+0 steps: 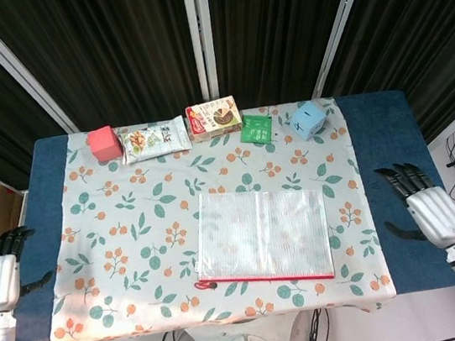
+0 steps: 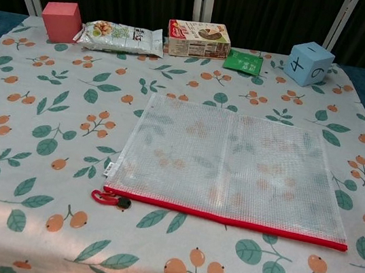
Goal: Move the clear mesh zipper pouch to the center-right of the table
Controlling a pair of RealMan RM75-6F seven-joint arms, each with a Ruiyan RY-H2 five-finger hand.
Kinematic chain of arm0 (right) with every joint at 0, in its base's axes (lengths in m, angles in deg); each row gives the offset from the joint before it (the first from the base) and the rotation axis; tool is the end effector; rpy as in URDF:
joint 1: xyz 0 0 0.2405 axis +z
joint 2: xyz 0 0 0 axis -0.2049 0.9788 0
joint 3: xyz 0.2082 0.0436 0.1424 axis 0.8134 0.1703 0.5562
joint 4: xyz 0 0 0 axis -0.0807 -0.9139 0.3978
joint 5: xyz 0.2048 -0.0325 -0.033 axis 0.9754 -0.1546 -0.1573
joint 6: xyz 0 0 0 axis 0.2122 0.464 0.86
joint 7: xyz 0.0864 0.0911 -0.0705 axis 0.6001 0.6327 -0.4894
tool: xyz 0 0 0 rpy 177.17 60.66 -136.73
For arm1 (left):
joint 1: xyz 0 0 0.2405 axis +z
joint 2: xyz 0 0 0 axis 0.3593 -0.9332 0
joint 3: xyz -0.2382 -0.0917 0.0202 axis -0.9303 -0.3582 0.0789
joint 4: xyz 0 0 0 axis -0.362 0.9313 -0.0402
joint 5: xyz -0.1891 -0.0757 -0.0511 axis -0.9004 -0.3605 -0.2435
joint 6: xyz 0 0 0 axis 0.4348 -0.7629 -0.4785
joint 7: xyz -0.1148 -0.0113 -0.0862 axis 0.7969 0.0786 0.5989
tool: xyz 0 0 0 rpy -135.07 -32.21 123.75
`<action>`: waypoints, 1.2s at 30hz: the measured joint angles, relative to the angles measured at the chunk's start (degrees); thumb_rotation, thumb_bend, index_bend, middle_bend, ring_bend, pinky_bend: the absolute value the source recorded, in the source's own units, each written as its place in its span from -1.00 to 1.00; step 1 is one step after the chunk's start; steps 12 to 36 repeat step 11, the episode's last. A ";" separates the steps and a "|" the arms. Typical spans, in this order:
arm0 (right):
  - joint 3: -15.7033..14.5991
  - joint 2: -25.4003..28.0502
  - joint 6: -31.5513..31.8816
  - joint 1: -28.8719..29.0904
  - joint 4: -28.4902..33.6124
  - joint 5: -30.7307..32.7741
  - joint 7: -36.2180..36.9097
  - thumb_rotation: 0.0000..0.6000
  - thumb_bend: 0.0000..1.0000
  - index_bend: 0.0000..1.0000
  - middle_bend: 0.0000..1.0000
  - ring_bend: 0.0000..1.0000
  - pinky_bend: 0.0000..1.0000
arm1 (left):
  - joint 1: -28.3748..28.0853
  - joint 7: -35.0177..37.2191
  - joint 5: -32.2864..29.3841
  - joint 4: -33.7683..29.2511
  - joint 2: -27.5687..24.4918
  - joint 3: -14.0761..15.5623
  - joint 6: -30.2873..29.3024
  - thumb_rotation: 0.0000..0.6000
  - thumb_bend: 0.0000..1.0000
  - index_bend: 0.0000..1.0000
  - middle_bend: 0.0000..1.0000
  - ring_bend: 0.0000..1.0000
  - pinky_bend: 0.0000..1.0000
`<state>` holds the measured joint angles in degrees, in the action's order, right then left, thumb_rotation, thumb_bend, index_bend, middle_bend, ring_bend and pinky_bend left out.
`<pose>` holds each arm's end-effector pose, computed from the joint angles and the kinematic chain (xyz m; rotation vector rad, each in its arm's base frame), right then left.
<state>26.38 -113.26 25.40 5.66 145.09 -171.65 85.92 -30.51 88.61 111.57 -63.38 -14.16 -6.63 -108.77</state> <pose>-0.2672 -0.2237 0.1674 1.5833 -0.9432 1.0313 -0.3346 0.2146 0.1388 -1.3251 -0.9334 -0.9065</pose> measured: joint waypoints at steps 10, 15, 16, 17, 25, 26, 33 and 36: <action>-1.07 -2.39 9.50 -8.84 -7.06 -3.35 4.54 1.00 -0.65 -0.91 -0.80 -1.00 -1.00 | 7.94 2.99 4.68 -6.36 -3.88 4.97 -8.00 1.00 -0.86 -0.54 -0.66 -0.74 -0.63; -1.22 -2.67 9.84 -9.27 -7.60 -3.67 4.96 1.00 -0.65 -0.91 -0.80 -1.00 -1.00 | 8.81 3.16 5.34 -6.97 -4.09 5.62 -8.88 1.00 -0.86 -0.54 -0.66 -0.74 -0.63; -1.22 -2.67 9.84 -9.27 -7.60 -3.67 4.96 1.00 -0.65 -0.91 -0.80 -1.00 -1.00 | 8.81 3.16 5.34 -6.97 -4.09 5.62 -8.88 1.00 -0.86 -0.54 -0.66 -0.74 -0.63; -1.22 -2.67 9.84 -9.27 -7.60 -3.67 4.96 1.00 -0.65 -0.91 -0.80 -1.00 -1.00 | 8.81 3.16 5.34 -6.97 -4.09 5.62 -8.88 1.00 -0.86 -0.54 -0.66 -0.74 -0.63; -1.22 -2.67 9.84 -9.27 -7.60 -3.67 4.96 1.00 -0.65 -0.91 -0.80 -1.00 -1.00 | 8.81 3.16 5.34 -6.97 -4.09 5.62 -8.88 1.00 -0.86 -0.54 -0.66 -0.74 -0.63; -1.22 -2.67 9.84 -9.27 -7.60 -3.67 4.96 1.00 -0.65 -0.91 -0.80 -1.00 -1.00 | 8.81 3.16 5.34 -6.97 -4.09 5.62 -8.88 1.00 -0.86 -0.54 -0.66 -0.74 -0.63; -1.22 -2.67 9.84 -9.27 -7.60 -3.67 4.96 1.00 -0.65 -0.91 -0.80 -1.00 -1.00 | 8.81 3.16 5.34 -6.97 -4.09 5.62 -8.88 1.00 -0.86 -0.54 -0.66 -0.74 -0.63; -1.22 -2.67 9.84 -9.27 -7.60 -3.67 4.96 1.00 -0.65 -0.91 -0.80 -1.00 -1.00 | 8.81 3.16 5.34 -6.97 -4.09 5.62 -8.88 1.00 -0.86 -0.54 -0.66 -0.74 -0.63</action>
